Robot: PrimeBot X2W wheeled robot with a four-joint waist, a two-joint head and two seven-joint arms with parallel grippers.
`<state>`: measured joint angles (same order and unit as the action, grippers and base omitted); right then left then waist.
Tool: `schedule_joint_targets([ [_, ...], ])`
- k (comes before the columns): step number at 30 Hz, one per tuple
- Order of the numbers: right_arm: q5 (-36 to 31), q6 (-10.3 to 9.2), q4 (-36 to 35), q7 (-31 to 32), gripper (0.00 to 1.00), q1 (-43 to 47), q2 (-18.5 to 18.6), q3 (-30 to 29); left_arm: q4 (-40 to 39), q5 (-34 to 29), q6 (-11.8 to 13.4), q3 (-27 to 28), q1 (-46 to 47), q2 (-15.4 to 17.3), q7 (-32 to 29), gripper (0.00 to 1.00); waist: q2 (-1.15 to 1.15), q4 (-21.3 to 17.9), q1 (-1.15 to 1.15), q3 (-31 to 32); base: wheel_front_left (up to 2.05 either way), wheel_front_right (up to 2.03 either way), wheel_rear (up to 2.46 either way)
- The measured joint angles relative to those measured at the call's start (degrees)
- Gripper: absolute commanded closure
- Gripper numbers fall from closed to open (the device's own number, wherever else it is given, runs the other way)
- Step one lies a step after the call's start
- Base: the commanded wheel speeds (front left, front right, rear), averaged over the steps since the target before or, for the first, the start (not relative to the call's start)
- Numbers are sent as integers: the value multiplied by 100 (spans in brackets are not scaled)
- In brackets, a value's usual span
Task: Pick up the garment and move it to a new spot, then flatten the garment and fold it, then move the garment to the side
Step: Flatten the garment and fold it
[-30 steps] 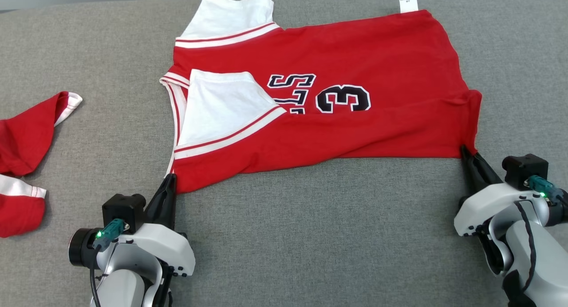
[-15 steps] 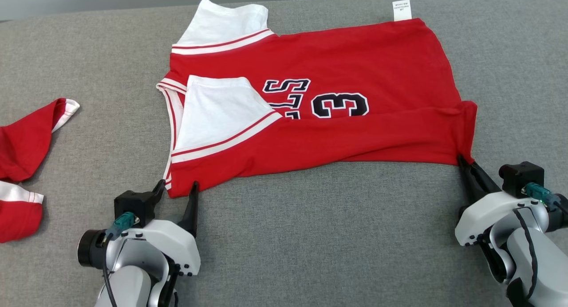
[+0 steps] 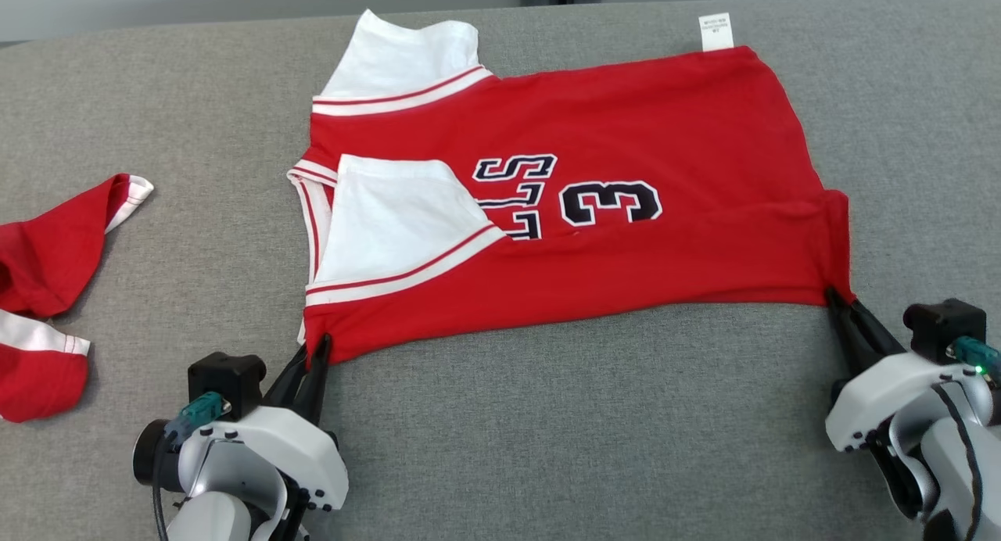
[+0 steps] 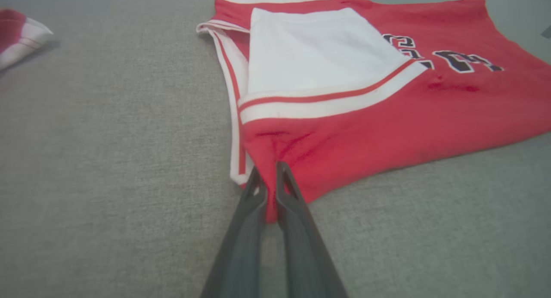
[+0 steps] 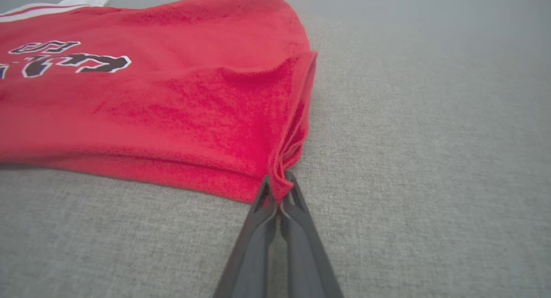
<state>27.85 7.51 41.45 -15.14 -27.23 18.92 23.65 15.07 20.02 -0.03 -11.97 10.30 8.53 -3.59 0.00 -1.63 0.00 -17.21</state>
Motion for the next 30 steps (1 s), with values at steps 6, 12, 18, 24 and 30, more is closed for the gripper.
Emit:
schedule_joint_targets([
  [6, 322, 0, -431, -2, 100, 586, 401, 119, -976, 144, -54, -12, -541, 172, -269, 100, 0, 149, 0, 81, 0, 0, 0],
  [12, 753, 0, -1120, -2, 100, 1205, 879, 361, -1675, 288, -114, -113, -1105, 345, -758, 100, 0, 190, 0, 120, 0, 0, 0],
  [18, 751, 0, -1599, -1, 100, 1746, 1194, 242, -2318, 316, 20, -118, -1601, 524, -1106, 100, 0, 132, 0, 100, 0, 0, 0],
  [24, 713, 1, -1748, -2, 63, 1939, 1201, 171, -2479, 417, 164, -49, -1815, 535, -1282, 100, 0, 46, 0, 67, 0, 0, 0],
  [30, 497, 0, -1647, 1, 0, 1867, 1070, -113, -2425, 524, 291, -38, -1878, 493, -1481, 0, 0, 7, 0, 110, 0, 0, 0],
])
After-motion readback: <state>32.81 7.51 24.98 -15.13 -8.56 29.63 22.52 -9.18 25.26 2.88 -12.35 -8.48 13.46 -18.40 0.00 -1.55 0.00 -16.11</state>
